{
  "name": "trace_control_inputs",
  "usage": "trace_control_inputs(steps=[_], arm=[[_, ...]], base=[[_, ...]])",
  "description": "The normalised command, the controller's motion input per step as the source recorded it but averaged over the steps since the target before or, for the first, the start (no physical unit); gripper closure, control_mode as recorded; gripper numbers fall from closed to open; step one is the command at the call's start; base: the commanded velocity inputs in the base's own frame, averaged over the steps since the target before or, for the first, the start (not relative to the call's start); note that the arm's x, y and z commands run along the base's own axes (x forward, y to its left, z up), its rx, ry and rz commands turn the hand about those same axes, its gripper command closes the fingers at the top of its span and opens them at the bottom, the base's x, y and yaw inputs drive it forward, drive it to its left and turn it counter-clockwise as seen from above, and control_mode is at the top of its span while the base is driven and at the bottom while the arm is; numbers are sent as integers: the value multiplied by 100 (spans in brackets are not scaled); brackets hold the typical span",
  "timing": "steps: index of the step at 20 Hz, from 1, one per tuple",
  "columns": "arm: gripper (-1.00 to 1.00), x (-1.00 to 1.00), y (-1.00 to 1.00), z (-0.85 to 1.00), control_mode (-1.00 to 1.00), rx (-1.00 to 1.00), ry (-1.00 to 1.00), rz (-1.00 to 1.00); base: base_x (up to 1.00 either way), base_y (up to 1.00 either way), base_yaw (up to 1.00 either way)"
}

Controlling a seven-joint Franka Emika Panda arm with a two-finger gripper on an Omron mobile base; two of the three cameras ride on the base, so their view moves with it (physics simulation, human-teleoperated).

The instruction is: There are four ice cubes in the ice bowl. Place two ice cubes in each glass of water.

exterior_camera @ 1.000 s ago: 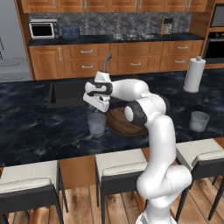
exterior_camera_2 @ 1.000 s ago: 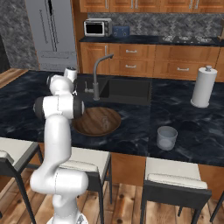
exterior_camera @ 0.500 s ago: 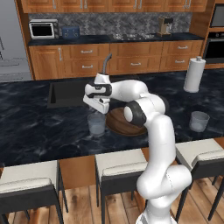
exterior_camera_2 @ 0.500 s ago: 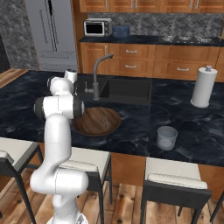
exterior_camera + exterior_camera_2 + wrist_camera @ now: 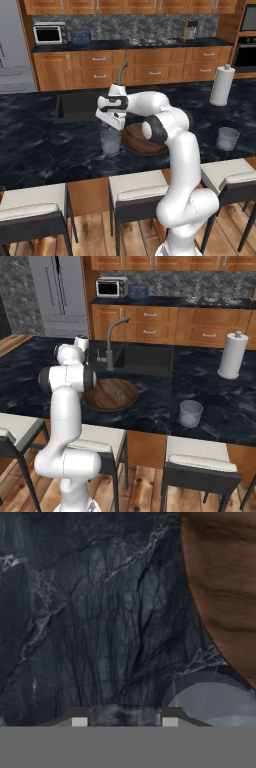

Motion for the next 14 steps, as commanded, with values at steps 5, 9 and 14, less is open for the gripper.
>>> trace_control_inputs(steps=[5,9,14], arm=[[100,-15,0,-6,-100,1,0,0],[100,7,-1,1,-100,0,0,0],[100,8,-1,16,-100,0,0,0]], base=[[0,0,0],[0,0,0],[0,0,0]])
